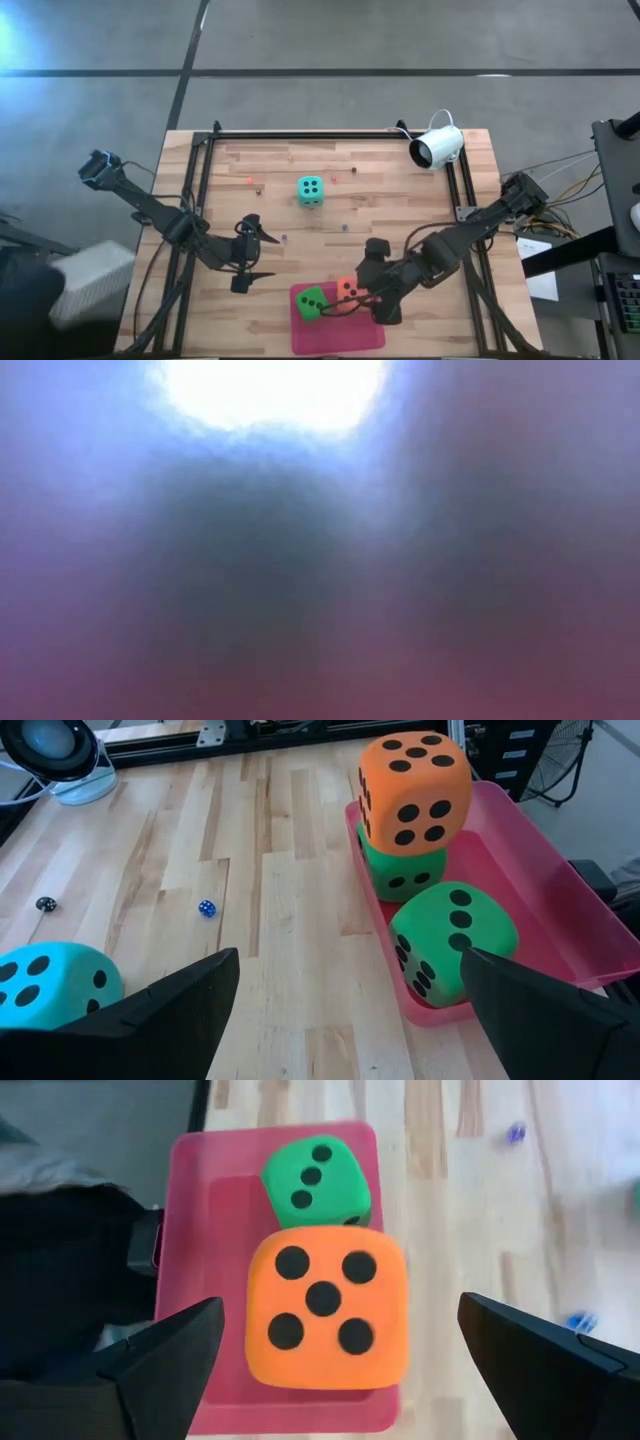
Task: Pick & Place Dice
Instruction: Put the light blue dice into the pink bin
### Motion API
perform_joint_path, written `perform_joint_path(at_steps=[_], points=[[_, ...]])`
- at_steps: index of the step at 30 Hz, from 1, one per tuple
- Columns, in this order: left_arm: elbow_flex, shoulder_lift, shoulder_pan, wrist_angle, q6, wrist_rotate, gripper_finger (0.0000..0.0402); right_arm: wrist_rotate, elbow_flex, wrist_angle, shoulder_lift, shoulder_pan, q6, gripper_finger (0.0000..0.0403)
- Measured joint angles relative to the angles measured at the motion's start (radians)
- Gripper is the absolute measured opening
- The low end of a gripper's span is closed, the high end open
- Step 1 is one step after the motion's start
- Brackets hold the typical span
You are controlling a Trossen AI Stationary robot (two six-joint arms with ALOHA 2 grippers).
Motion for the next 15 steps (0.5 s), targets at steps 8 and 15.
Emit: perform_joint_path(at_steps=[8, 15], points=[[0.000, 0.000, 0.000, 0.000, 0.000, 0.000, 0.0386, 0.012, 0.000, 0.049, -0.078, 0.000, -0.288, 0.0400], [0.000, 0.000, 0.000, -0.002, 0.000, 0.000, 0.0381, 0.118, 0.000, 0.048, -0.090, -0.002, -0.318, 0.0400]])
